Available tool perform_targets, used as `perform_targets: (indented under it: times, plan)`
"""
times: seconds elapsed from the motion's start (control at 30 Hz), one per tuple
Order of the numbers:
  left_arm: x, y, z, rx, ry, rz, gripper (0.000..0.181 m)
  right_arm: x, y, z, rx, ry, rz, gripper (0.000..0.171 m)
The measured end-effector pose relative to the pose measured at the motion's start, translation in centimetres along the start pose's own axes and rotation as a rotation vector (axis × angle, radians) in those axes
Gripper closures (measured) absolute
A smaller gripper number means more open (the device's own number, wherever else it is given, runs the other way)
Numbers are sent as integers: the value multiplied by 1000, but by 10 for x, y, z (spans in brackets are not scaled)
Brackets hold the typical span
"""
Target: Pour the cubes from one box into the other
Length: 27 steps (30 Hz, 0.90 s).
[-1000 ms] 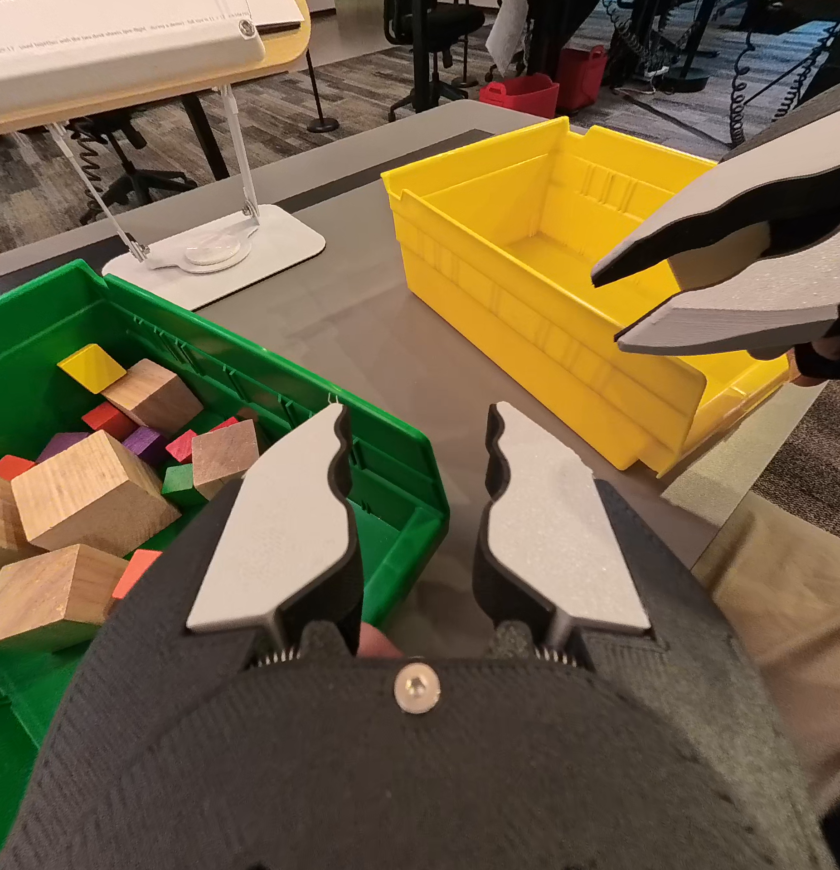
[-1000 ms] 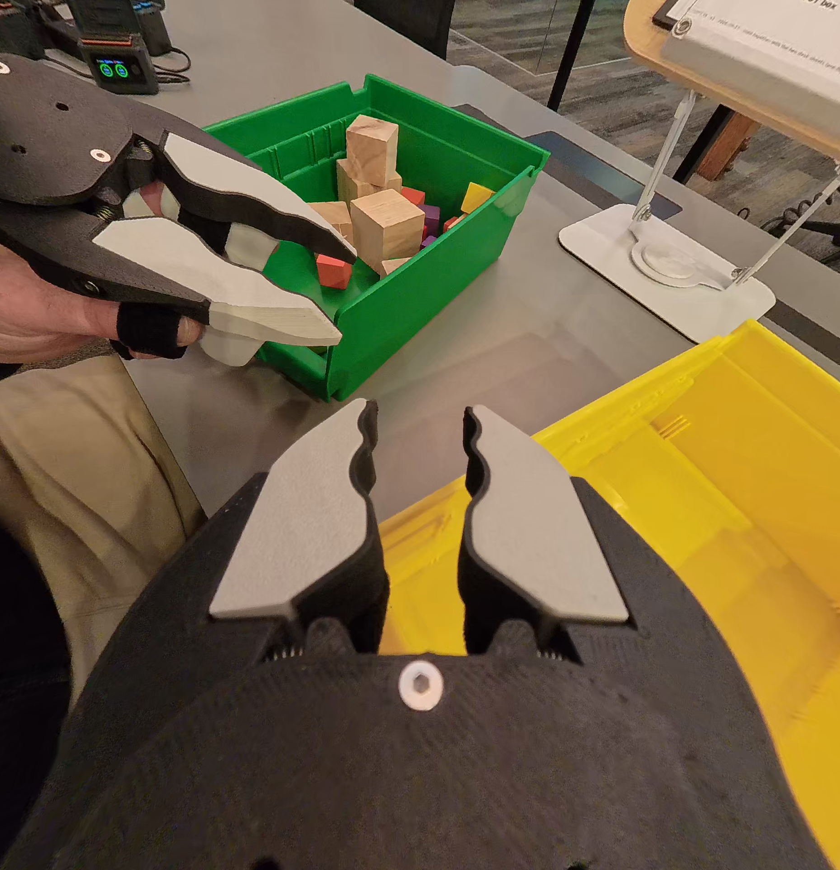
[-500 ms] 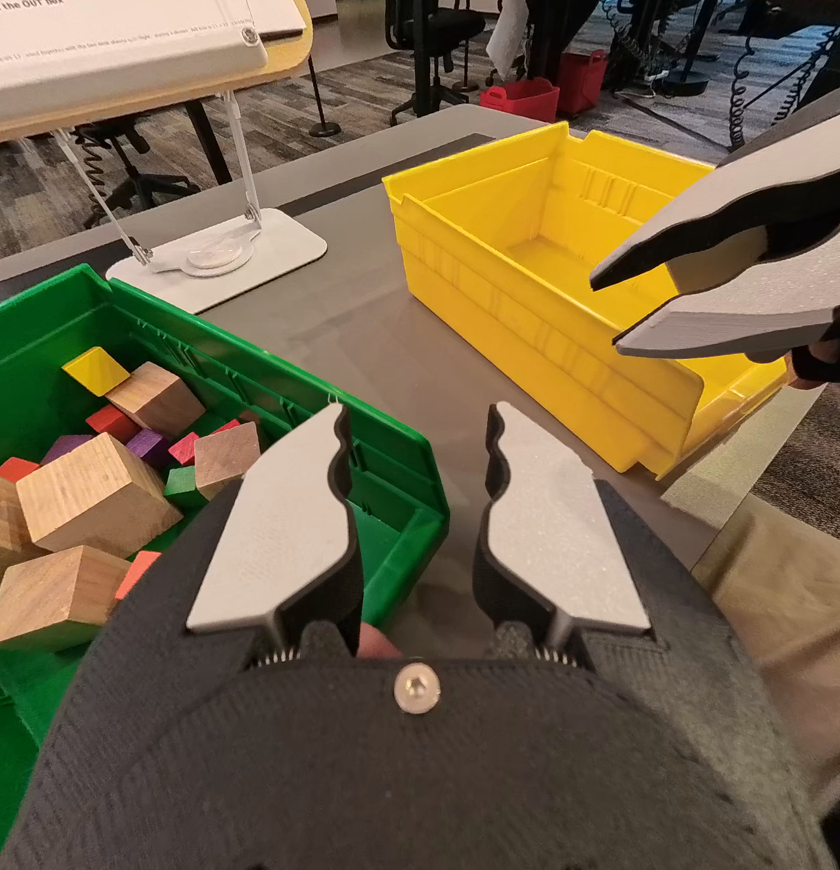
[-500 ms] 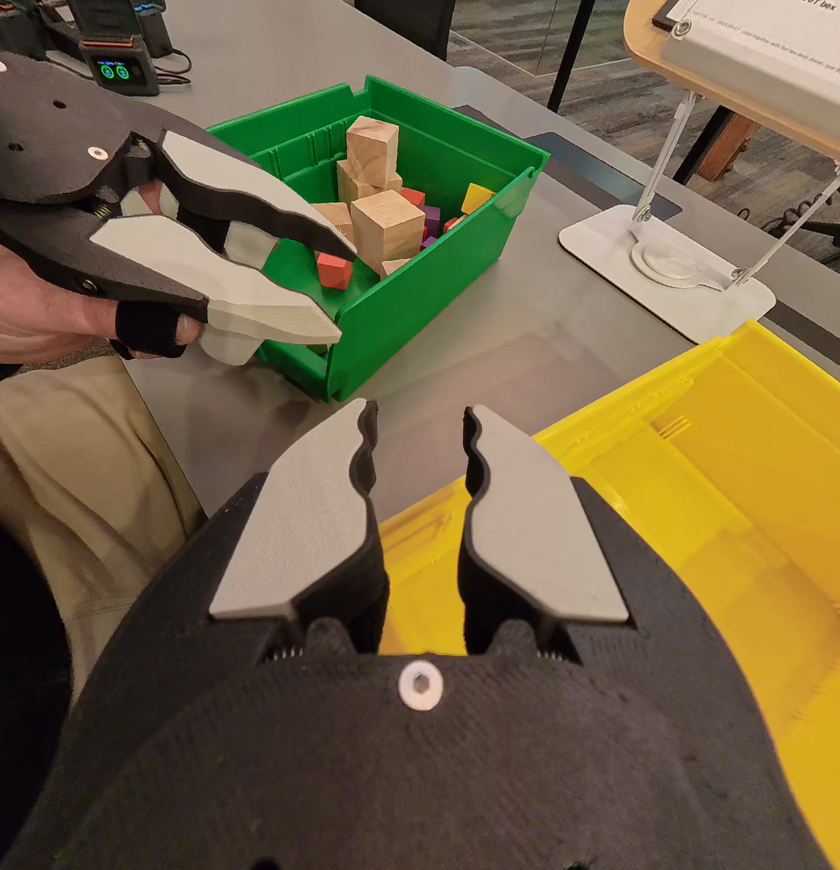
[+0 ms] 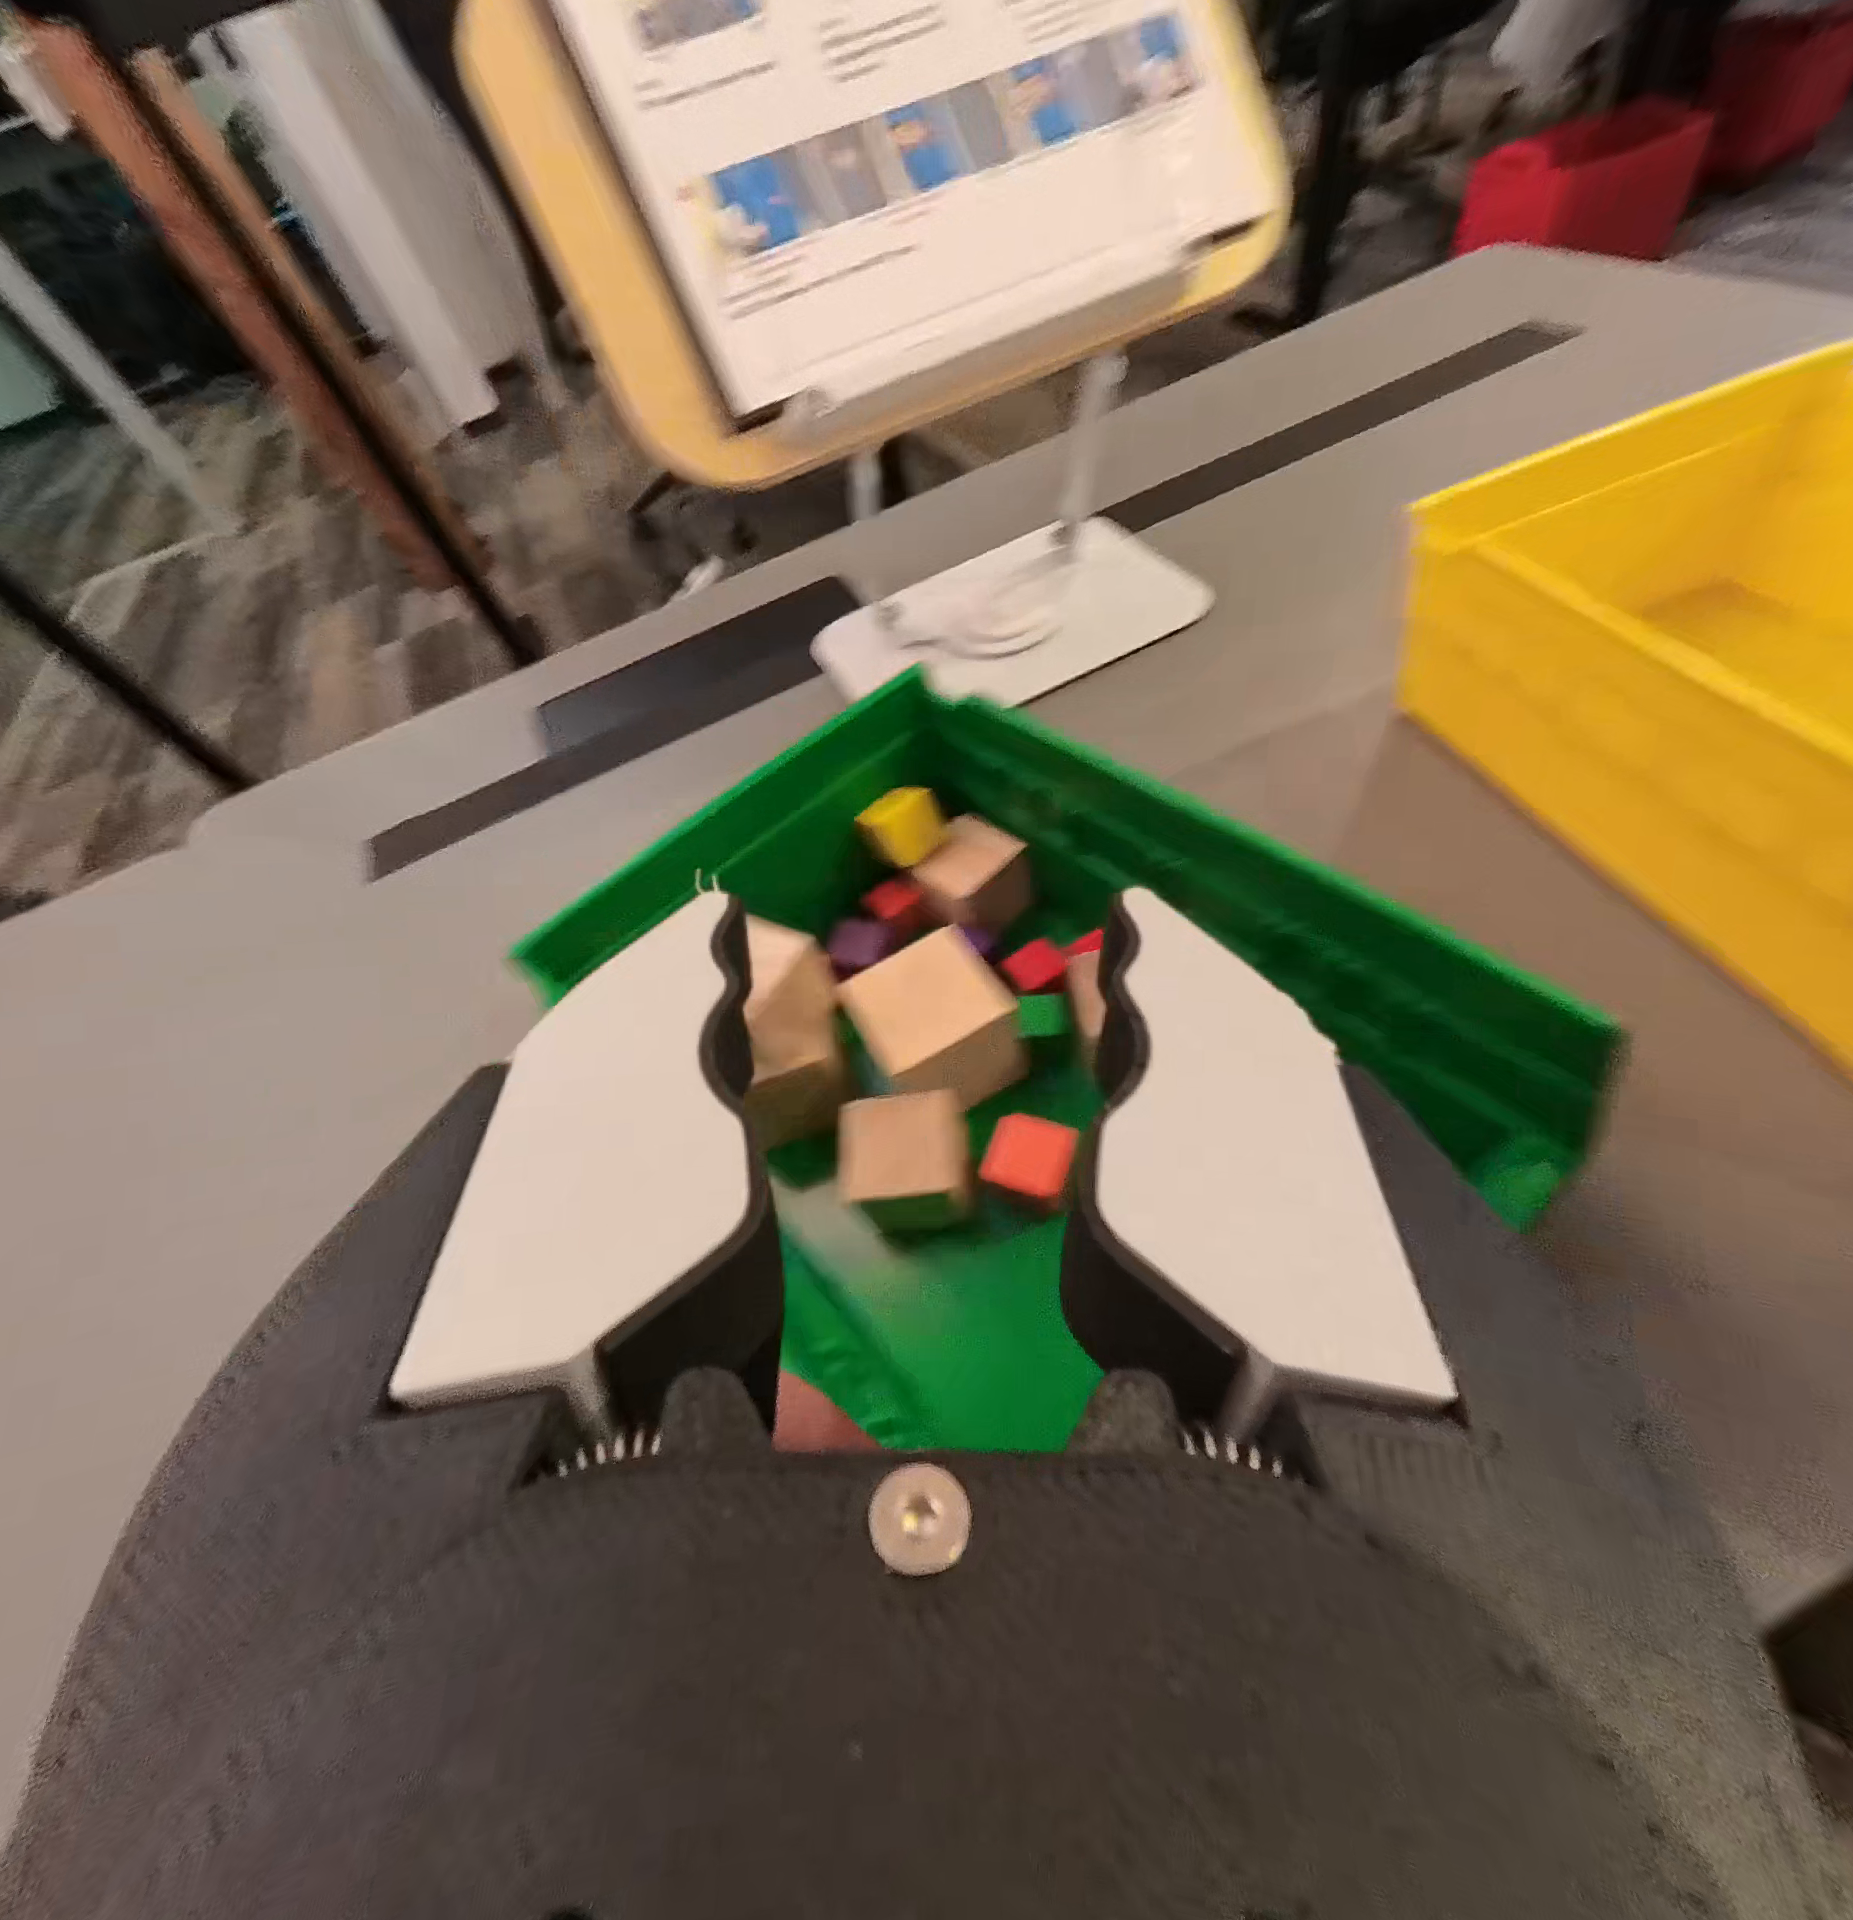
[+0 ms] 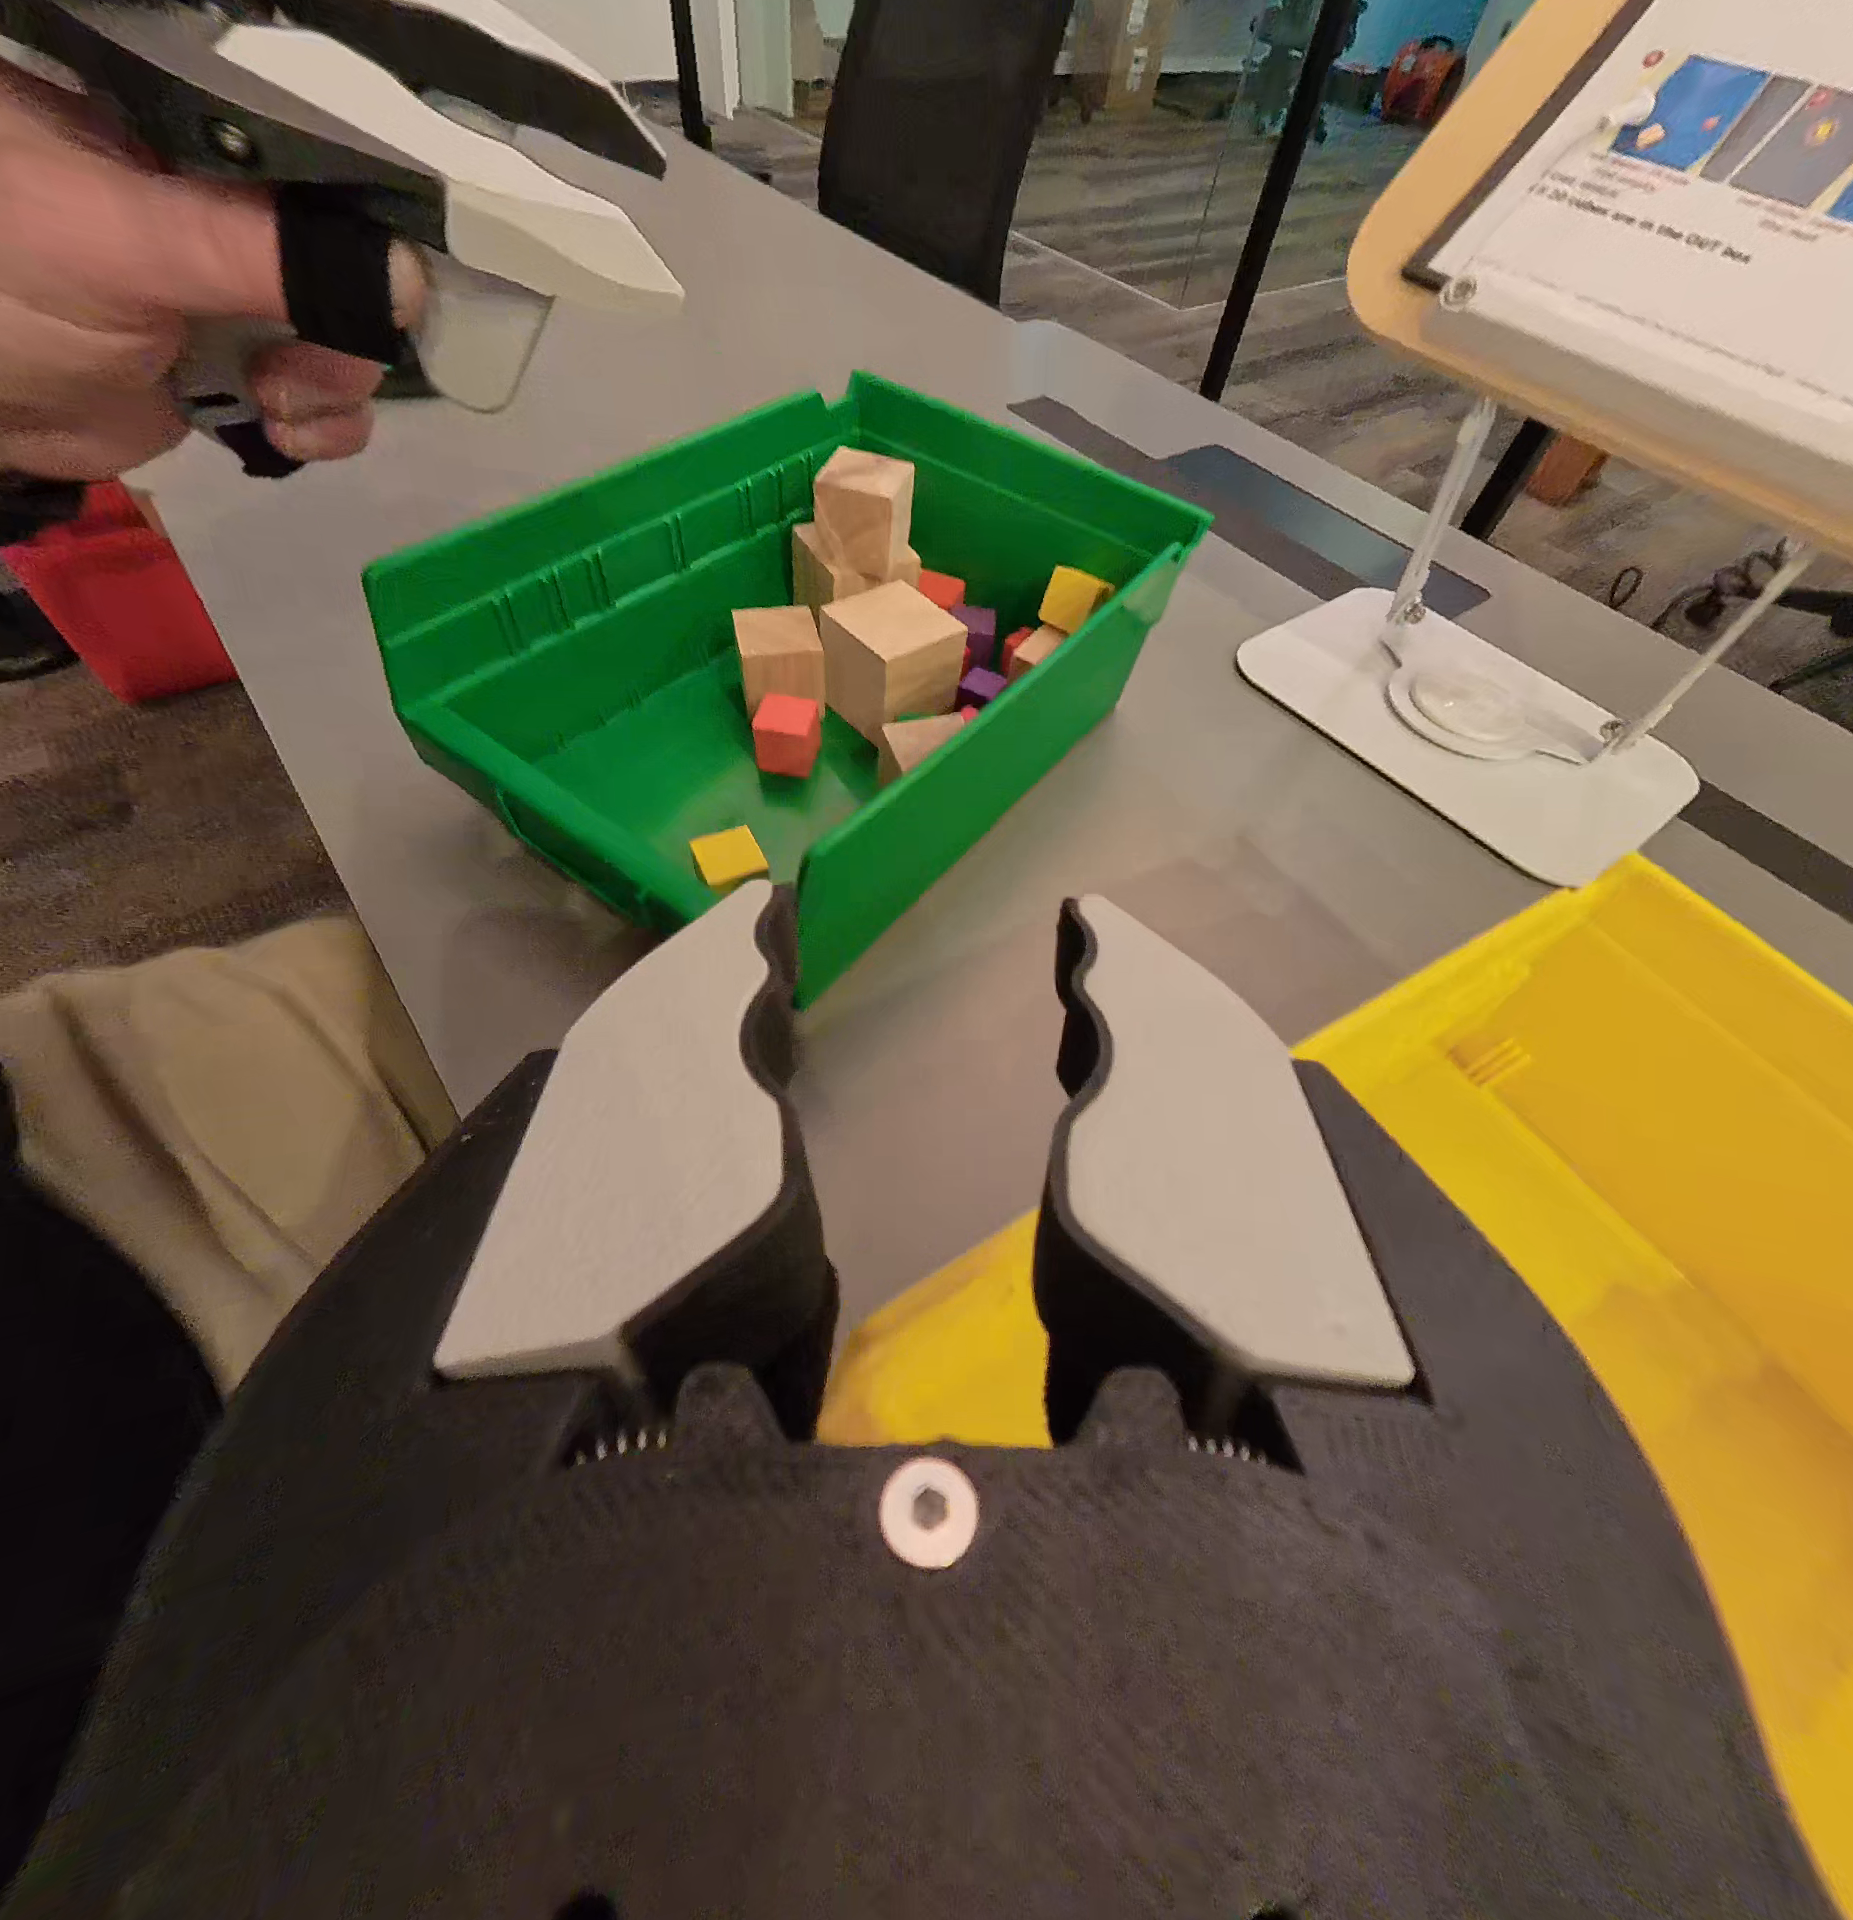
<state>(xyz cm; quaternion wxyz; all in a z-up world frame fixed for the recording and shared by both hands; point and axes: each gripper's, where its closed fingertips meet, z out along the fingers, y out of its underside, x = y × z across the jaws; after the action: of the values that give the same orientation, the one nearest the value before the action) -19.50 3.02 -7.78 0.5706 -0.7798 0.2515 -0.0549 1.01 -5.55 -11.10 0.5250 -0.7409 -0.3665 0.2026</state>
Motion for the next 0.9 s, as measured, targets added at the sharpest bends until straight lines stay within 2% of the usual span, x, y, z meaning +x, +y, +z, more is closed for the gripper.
perform_targets:
  times: [0.1, 0.2, 0.27, 0.37, 0.57, 0.63, 0.73, 0.9]
  plan:
    - [-63, 17, 3, -90, -75, -53, 115, 1, -22, 12, -36, -2, 47, 121]
    - [-104, 38, 13, -188, -97, -119, 111, 7, -56, 32, -36, -9, 43, 120]
    - [-119, 51, 22, -264, -93, -144, 107, 11, -68, 56, -107, -30, 33, 113]
    - [-127, 68, 45, -338, -61, -184, 105, 20, -80, 100, -173, -84, 47, 114]
    - [-138, 101, 93, -483, -56, -158, 102, 61, -67, 188, -385, -85, 79, 113]
    - [-146, 103, 100, -501, -112, -71, 109, 72, -58, 209, -458, -77, 91, 111]
    - [-156, 101, 102, -518, -213, 91, 114, 83, -46, 234, -531, -64, 102, 113]
    - [-160, 101, 105, -529, -203, 81, 107, 92, -26, 258, -625, -28, 77, 114]
